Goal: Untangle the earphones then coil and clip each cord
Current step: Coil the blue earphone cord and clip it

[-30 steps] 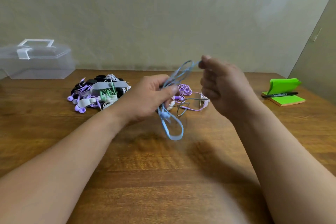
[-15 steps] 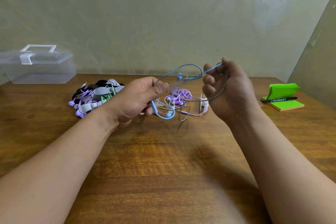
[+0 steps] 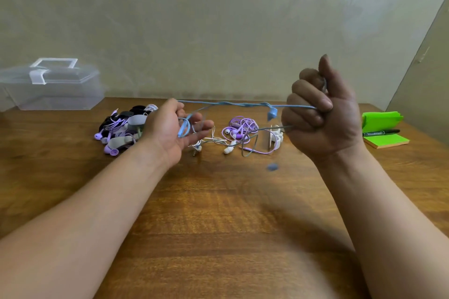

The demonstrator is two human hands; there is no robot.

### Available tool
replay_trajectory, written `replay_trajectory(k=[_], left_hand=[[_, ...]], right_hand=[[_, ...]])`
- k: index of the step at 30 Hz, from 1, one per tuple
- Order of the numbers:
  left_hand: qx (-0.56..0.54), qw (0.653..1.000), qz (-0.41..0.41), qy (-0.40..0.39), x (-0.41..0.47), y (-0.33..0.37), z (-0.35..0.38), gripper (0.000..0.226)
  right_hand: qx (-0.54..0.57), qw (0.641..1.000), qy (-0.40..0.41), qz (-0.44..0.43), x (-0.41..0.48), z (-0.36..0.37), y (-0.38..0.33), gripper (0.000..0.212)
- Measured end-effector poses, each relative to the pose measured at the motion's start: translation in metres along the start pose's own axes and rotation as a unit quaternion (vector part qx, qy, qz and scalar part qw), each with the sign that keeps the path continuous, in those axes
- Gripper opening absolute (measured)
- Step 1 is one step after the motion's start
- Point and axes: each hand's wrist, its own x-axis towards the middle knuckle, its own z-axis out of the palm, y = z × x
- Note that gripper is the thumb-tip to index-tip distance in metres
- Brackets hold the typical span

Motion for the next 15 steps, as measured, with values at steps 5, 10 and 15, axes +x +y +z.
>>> replay_trajectory(k=[5, 10, 15], left_hand=[[0.187, 0.976, 0.097, -0.063, -0.005, -0.004, 0.004, 0.025], [0.213, 0.923, 0.199, -0.252, -0.025, 0.005, 0.012, 0.049], [0.321, 0.864, 0.177, -0.345, -0.041, -0.006, 0.024, 0.016]], right_hand=[[-0.066, 0.997, 0.027, 0.026, 0.002, 0.009, 0.006, 0.040], [-0.187, 0.972, 0.139, 0.015, 0.004, 0.020, 0.022, 0.037], [-0.168, 0.971, 0.166, -0.037, 0.007, 0.022, 0.023, 0.033]])
